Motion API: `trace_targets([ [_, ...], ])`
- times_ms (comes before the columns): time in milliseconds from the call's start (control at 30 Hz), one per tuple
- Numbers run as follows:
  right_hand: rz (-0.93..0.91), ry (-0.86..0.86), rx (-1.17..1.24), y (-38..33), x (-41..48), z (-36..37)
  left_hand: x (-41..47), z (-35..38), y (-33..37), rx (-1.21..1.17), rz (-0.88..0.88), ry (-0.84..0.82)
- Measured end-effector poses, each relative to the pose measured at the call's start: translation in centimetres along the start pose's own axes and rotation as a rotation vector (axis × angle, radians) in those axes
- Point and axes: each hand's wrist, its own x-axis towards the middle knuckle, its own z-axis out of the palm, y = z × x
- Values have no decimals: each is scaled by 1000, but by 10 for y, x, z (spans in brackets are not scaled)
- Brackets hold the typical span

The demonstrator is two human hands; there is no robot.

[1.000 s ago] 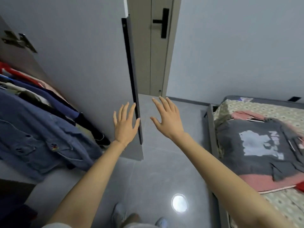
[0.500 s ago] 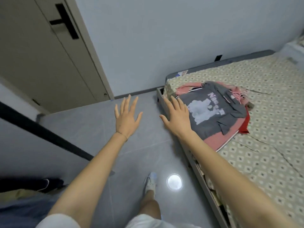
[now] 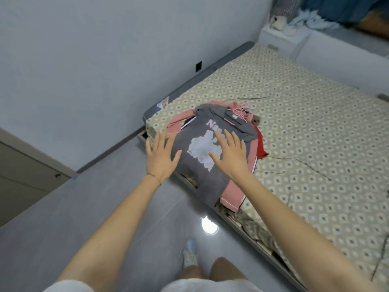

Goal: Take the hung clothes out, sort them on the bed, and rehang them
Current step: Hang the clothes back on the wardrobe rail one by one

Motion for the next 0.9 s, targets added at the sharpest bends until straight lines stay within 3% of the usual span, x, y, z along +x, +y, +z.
trace_targets([
  [467, 291, -7, 30, 117, 142, 19, 221, 85, 49, 24, 240, -210],
  [900, 434, -94, 50, 222, 291, 77, 400, 181, 82, -3, 277, -310],
])
